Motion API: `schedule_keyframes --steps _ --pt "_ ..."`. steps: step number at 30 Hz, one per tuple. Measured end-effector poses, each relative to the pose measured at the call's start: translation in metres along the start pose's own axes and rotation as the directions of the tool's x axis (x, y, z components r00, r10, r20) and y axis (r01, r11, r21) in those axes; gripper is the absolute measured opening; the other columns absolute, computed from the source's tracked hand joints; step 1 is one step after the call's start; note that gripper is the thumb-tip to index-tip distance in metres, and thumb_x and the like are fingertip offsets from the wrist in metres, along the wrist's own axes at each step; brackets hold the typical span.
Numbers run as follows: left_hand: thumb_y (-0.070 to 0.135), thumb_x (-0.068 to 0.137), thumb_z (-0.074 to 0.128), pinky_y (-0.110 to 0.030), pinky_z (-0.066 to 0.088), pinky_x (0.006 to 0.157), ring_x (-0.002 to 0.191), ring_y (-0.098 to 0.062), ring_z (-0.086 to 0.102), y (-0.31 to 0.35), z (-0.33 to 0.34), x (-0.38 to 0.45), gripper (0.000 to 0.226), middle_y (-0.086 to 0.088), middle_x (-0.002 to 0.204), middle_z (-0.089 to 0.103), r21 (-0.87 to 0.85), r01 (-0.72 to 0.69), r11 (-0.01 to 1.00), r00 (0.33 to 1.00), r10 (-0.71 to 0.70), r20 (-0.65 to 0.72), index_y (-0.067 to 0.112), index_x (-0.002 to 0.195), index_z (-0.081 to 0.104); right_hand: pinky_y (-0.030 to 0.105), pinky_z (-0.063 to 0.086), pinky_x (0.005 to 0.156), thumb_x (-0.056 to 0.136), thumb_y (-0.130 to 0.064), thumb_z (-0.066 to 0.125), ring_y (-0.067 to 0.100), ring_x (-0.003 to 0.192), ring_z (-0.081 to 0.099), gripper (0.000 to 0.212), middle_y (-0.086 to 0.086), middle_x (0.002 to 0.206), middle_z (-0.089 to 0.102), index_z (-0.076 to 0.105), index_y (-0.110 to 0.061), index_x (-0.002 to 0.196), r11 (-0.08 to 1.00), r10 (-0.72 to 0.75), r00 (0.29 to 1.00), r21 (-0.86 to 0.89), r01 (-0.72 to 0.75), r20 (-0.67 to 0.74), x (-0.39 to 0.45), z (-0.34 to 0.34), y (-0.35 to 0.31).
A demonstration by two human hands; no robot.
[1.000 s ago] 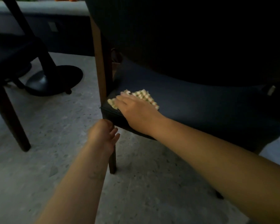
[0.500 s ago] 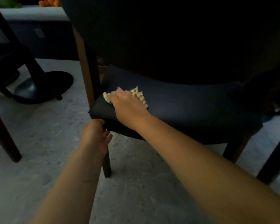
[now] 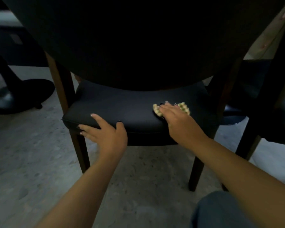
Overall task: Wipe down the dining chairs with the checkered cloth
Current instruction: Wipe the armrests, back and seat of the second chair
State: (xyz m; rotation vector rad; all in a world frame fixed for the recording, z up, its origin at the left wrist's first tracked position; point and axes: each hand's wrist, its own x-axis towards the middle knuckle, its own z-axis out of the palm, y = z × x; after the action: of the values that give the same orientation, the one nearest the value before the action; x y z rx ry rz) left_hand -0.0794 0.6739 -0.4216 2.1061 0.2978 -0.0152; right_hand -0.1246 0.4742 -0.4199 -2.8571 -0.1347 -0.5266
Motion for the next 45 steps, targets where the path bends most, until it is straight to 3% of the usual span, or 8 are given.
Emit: schedule_keyframes --steps 12,16,20,24,31,35,40,45 --pt "0.023 0.101 0.049 -0.045 0.018 0.122 0.149 -0.024 0.014 0.024 -0.040 -0.079 0.060 -0.006 0.162 0.016 -0.099 -0.207 0.973 0.962 0.221 0.161 0.014 0.154 0.023 0.040 0.032 0.112 0.097 -0.004 0.039 0.025 0.142 0.028 0.052 0.010 0.155 0.028 0.032 -0.017 0.147 0.986 0.159 0.955 0.007 -0.166 0.250 -0.024 -0.103 -0.005" --pt "0.026 0.101 0.048 -0.021 0.036 0.104 0.129 -0.003 0.041 0.053 -0.070 -0.103 0.042 0.010 0.147 0.040 -0.090 -0.411 0.907 0.905 0.418 0.074 0.024 0.142 0.042 0.041 0.051 0.081 0.101 -0.015 0.036 0.024 0.097 0.061 0.036 0.007 0.120 0.062 0.050 -0.022 0.134 0.990 -0.003 0.996 0.143 -0.011 0.093 -0.025 -0.178 -0.047" --pt "0.028 0.094 0.044 -0.019 0.042 0.048 0.061 -0.006 0.059 0.101 -0.116 -0.127 0.026 0.012 0.080 0.067 -0.198 -0.590 0.783 0.805 0.590 -0.065 0.030 0.109 0.065 0.028 0.052 0.061 0.100 -0.021 0.043 0.009 0.072 0.065 0.025 -0.009 0.085 0.067 0.061 -0.032 0.114 0.930 -0.095 0.995 0.357 0.091 -0.007 -0.029 -0.255 -0.077" --pt "0.023 0.094 0.047 -0.031 0.055 0.069 0.078 -0.012 0.069 0.159 -0.164 -0.143 0.024 0.016 0.088 0.072 -0.203 -0.804 0.560 0.594 0.771 -0.230 0.026 0.099 0.069 0.015 0.055 0.063 0.098 -0.011 0.047 0.001 0.079 0.070 0.032 -0.018 0.086 0.072 0.068 -0.035 0.092 0.724 -0.097 0.976 0.658 0.205 -0.197 -0.016 -0.326 -0.097" --pt "0.022 0.094 0.048 -0.032 0.058 0.070 0.082 -0.016 0.070 0.237 -0.215 -0.112 0.022 0.014 0.096 0.072 -0.169 -0.918 0.359 0.386 0.908 -0.164 0.029 0.104 0.066 0.001 0.042 0.063 0.098 -0.012 0.043 -0.014 0.075 0.058 0.027 -0.006 0.089 0.066 0.063 -0.013 0.116 0.926 -0.134 0.794 0.211 0.314 -0.593 0.053 -0.371 -0.096" --pt "0.016 0.100 0.049 -0.016 0.054 0.079 0.091 -0.002 0.069 0.273 -0.227 -0.057 0.024 0.014 0.095 0.074 -0.051 -0.886 0.460 0.434 0.863 0.258 0.030 0.110 0.066 0.027 0.054 0.068 0.099 -0.017 0.044 0.008 0.075 0.063 0.024 -0.003 0.092 0.067 0.062 -0.021 0.115 0.959 -0.108 0.982 0.245 0.144 -0.152 0.084 -0.359 -0.092" --pt "0.034 0.102 0.044 -0.021 0.049 0.079 0.095 -0.004 0.067 0.315 -0.217 -0.006 0.022 0.009 0.100 0.074 0.199 -0.766 0.612 0.547 0.456 0.702 0.031 0.113 0.063 0.019 0.040 0.056 0.097 -0.025 0.047 0.000 0.064 0.057 0.027 -0.010 0.071 0.063 0.069 -0.028 0.082 0.979 -0.033 0.977 0.202 -0.010 0.210 0.115 -0.354 -0.086" --pt "0.034 0.103 0.041 -0.023 0.040 0.085 0.104 -0.011 0.058 0.324 -0.184 0.015 0.027 0.009 0.105 0.060 0.426 -0.843 0.329 0.517 0.280 0.809 0.023 0.115 0.062 0.005 0.039 0.061 0.095 -0.012 0.051 -0.008 0.066 0.054 0.022 -0.008 0.081 0.064 0.072 -0.008 0.098 0.999 0.002 0.860 -0.042 0.023 0.510 0.158 -0.334 -0.088"
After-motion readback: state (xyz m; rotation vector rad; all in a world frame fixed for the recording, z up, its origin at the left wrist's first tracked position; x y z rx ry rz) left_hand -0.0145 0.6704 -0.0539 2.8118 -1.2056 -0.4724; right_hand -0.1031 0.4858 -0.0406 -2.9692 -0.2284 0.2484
